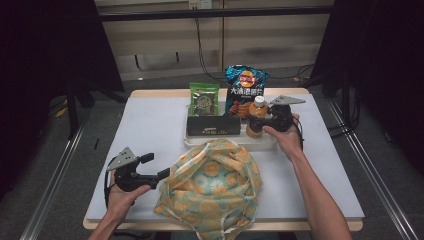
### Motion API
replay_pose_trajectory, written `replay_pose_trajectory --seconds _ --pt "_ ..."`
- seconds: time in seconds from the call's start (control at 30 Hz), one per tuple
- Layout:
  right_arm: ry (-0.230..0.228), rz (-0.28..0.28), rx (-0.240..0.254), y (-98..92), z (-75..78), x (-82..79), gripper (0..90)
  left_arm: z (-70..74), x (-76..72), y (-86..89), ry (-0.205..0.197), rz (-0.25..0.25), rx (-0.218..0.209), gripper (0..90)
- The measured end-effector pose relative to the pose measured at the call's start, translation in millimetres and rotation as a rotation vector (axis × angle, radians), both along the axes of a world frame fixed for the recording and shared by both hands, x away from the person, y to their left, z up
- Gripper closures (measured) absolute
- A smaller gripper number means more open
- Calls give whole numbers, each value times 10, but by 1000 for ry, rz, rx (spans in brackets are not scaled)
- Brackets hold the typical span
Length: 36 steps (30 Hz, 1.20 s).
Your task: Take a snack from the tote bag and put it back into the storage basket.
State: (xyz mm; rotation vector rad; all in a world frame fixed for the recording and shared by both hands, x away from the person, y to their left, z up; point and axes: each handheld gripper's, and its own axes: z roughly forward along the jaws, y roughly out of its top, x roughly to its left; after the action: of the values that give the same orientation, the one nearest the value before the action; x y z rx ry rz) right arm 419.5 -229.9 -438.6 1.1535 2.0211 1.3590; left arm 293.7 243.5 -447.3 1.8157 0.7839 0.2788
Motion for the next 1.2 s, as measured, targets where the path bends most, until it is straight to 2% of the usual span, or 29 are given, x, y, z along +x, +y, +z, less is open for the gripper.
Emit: replay_pose_trajectory --seconds 0.23,0.33,0.4,0.5,0.53,0.7,0.8,0.87,0.93,0.97,1.1,1.17,1.2 --pt "-1 1 -1 -3 -2 -13 308 2 -1 -2 0 -3 -1 102" --pt "24 11 1 -10 9 -7 301 4 -2 1 -2 1 6 102" --pt "48 20 -6 -22 -5 -2 246 0 1 -3 -1 -7 -1 102" --pt "37 20 6 -54 -1 -45 156 6 -6 -3 -5 2 5 102" --pt "35 20 12 -67 6 -58 139 2 -1 -3 -4 -6 -1 101" --pt "29 9 38 -121 71 -128 51 14 -3 1 -7 12 18 85" --pt "13 8 62 -156 158 -214 20 18 -10 12 -3 12 -5 71" --pt "10 9 75 -183 211 -295 0 22 -9 25 -1 19 -4 67" --pt "8 4 66 -192 225 -327 9 22 -4 37 1 20 -8 63" --pt "10 -29 54 -219 252 -383 31 22 -4 44 -1 21 -3 62" --pt "14 -56 58 -267 285 -486 38 27 -12 53 -4 19 -15 55" --pt "11 -61 47 -280 308 -611 50 31 -19 53 -7 28 -2 45" --pt "11 -61 47 -280 308 -611 50 29 -20 52 -8 28 -1 45"
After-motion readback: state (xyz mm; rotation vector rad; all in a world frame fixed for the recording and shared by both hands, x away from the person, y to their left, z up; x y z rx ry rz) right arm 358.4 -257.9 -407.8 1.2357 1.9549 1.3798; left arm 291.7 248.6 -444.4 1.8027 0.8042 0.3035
